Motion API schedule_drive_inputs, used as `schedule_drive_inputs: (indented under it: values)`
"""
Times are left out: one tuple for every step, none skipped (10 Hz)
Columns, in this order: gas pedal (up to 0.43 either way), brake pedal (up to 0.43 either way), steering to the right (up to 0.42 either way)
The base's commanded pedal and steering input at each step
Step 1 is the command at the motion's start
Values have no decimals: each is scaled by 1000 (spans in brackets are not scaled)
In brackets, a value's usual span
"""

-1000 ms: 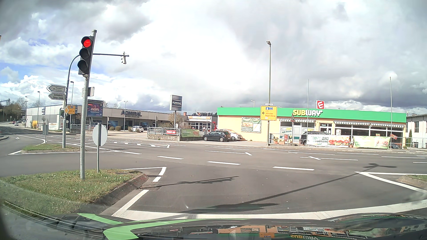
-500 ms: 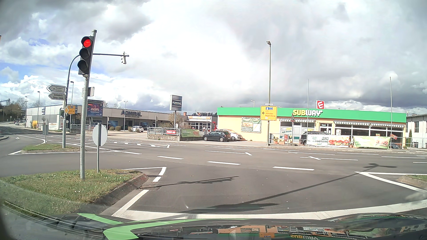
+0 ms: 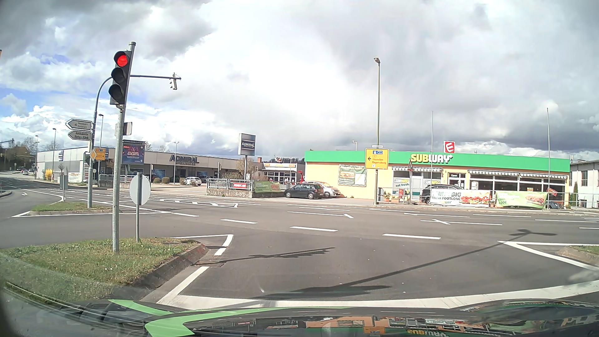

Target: Follow the waypoints while adhering to traffic rules and regulations

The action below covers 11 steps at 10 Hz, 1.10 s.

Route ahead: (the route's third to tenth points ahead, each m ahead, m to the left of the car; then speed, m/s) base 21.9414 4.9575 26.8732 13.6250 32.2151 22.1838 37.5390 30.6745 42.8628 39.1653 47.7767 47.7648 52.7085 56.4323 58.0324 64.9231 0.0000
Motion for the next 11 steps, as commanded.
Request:
schedule_drive_inputs:
  values:
    - [0,311,12]
    - [0,311,12]
    - [0,311,12]
    - [0,311,12]
    - [0,311,12]
    - [0,311,12]
    - [0,311,12]
    - [0,311,12]
    - [0,311,12]
    - [0,311,12]
    - [0,311,12]
